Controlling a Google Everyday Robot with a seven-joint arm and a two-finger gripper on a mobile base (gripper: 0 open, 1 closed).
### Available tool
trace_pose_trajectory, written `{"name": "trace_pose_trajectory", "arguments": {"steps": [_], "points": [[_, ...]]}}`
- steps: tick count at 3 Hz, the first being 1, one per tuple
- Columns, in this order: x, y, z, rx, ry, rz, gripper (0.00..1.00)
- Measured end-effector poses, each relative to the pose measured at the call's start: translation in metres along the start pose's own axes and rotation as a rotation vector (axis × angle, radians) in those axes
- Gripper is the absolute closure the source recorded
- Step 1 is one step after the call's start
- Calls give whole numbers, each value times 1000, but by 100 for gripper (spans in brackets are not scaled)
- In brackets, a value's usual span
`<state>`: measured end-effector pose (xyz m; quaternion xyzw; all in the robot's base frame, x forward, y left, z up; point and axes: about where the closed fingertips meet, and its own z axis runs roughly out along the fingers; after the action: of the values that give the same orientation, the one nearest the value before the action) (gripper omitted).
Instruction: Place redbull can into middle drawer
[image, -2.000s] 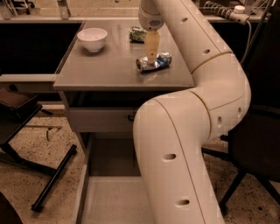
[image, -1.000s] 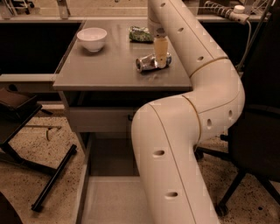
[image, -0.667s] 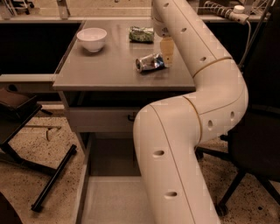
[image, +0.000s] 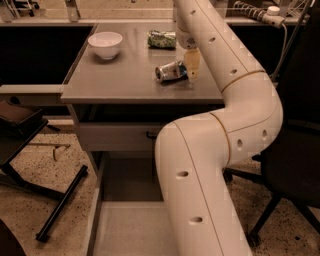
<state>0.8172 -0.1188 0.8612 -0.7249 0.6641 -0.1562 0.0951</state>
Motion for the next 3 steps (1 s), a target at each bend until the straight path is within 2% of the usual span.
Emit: {"name": "trace_pose_trajectory", "arguments": {"steps": [1, 2, 3], "points": [[-9, 6, 15, -28, -47, -26, 0], [-19, 18, 26, -77, -83, -61, 15], [-19, 18, 27, -79, -85, -63, 38]]}}
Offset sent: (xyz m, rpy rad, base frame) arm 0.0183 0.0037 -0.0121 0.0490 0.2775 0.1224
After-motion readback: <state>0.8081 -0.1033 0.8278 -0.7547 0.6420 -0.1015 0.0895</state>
